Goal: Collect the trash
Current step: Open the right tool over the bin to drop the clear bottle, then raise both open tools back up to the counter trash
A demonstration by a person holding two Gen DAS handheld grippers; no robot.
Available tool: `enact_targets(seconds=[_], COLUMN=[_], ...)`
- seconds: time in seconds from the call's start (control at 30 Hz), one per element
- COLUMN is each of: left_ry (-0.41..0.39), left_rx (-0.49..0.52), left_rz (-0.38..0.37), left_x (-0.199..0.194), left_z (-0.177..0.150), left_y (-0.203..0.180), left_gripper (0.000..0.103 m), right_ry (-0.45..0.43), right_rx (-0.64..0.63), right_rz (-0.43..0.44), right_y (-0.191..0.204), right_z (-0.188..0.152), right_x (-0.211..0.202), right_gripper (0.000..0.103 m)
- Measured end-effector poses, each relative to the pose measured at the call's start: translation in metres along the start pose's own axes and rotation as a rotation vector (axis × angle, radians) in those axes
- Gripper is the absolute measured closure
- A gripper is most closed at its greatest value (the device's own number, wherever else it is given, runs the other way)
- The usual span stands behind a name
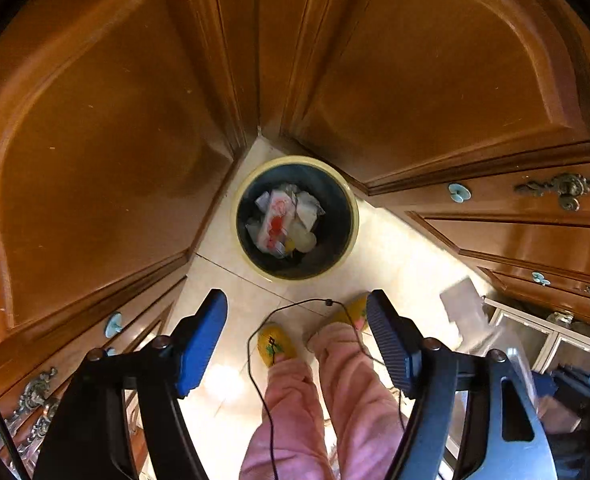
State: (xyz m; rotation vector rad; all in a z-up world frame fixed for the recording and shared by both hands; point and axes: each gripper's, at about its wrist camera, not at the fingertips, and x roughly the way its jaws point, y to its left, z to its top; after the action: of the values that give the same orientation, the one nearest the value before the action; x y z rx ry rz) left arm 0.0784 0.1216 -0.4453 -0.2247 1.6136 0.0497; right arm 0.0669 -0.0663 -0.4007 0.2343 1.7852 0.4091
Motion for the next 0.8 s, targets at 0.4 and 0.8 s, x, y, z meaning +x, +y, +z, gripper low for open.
enact_targets(seconds=[0.4,0.8], left_ry=[-0.182,-0.269], left_rx=[-0.016,-0.037], left_rz=[0.065,0.091], left_x=[-0.056,-0.100], left_z=[-0.042,-0.063], left_y=[0.016,0.044], left_gripper=[0.032,0.032], right_ry=[-0.001,-0.078], right_rx=[-0.034,0.023], right_rz=[-0.070,-0.062], right_y=[0.027,0.044], right_z=[0.047,0.083], right_x=[0.020,0.029], right_gripper=[0.048,0.046])
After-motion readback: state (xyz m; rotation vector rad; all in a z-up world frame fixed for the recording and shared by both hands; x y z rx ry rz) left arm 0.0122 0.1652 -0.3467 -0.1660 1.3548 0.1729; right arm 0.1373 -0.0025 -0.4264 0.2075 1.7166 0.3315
